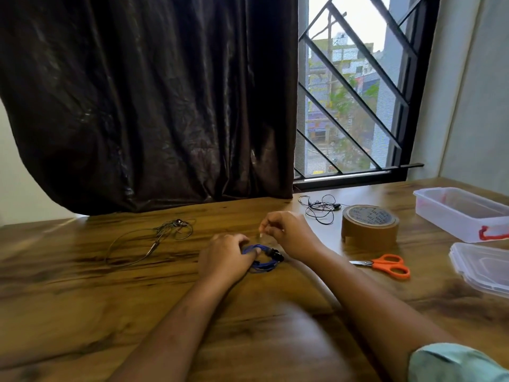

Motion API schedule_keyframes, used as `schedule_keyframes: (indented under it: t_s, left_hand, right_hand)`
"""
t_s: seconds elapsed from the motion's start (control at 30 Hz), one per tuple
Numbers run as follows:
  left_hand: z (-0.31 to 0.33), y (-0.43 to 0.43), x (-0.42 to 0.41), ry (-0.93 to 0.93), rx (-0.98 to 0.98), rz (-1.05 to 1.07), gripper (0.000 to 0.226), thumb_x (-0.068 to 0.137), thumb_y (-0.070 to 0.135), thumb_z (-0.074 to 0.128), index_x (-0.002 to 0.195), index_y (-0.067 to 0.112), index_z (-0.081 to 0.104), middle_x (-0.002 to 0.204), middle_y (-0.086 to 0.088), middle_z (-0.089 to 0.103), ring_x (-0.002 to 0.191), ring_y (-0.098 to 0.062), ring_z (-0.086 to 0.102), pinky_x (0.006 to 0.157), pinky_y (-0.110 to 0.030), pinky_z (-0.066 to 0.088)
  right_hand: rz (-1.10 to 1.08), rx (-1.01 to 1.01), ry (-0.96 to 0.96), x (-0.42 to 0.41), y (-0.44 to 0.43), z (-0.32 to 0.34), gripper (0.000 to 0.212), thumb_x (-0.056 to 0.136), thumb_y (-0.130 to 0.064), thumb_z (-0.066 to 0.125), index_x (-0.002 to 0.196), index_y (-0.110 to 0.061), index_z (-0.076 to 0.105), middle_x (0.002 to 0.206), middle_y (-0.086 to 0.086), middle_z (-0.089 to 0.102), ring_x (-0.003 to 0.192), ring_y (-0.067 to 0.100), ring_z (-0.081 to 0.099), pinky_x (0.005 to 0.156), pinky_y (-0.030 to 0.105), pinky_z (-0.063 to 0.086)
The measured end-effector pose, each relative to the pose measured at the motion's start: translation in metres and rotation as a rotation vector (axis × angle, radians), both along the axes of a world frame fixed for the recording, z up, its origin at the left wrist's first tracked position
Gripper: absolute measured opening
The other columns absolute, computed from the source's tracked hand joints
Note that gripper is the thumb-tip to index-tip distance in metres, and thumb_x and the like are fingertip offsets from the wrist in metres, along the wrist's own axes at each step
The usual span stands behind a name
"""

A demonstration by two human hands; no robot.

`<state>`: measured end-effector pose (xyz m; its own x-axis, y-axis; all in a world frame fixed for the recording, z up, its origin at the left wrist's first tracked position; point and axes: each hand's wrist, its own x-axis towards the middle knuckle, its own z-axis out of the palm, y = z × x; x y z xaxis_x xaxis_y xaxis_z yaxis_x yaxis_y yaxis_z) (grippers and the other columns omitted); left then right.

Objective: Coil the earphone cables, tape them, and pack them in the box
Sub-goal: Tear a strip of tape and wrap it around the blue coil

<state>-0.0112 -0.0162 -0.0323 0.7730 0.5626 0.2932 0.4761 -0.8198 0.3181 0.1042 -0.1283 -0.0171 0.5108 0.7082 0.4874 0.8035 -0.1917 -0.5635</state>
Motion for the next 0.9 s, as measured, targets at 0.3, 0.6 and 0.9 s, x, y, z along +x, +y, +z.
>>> schedule_keyframes:
  t_s: [0.3, 0.6, 0.9]
  left_hand:
    - [-0.001, -0.016, 0.002, -0.096, 0.082, -0.028, 0.016, 0.093, 0.029, 0.05, 0.105, 0.023, 0.058, 0.106, 0.004, 0.06, 0.1, -0.015, 0.056, 0.081, -0.03, 0.05]
    - [0.005, -0.012, 0.002, -0.154, -0.495, -0.15, 0.015, 0.095, 0.022, 0.047, 0.105, 0.023, 0.058, 0.099, -0.003, 0.063, 0.092, -0.022, 0.061, 0.086, -0.045, 0.052]
    - [0.011, -0.014, -0.001, -0.18, -0.621, -0.222, 0.016, 0.094, 0.016, 0.047, 0.09, 0.018, 0.062, 0.08, -0.001, 0.063, 0.08, -0.022, 0.058, 0.083, -0.046, 0.049]
  right_hand:
    - [0.077, -0.259, -0.409, -0.008, 0.001, 0.007, 0.027, 0.084, -0.009, 0.053, 0.091, -0.032, 0.065, 0.086, -0.011, 0.056, 0.09, 0.019, 0.053, 0.075, 0.033, 0.048]
    - [0.148, -0.279, -0.491, -0.012, -0.006, 0.018, 0.022, 0.083, -0.011, 0.054, 0.092, -0.028, 0.065, 0.083, -0.012, 0.048, 0.085, 0.018, 0.049, 0.074, 0.04, 0.051]
    - [0.223, -0.25, -0.37, -0.015, -0.014, 0.025, 0.013, 0.083, -0.015, 0.062, 0.093, -0.021, 0.068, 0.087, -0.007, 0.064, 0.079, 0.01, 0.055, 0.071, 0.027, 0.046]
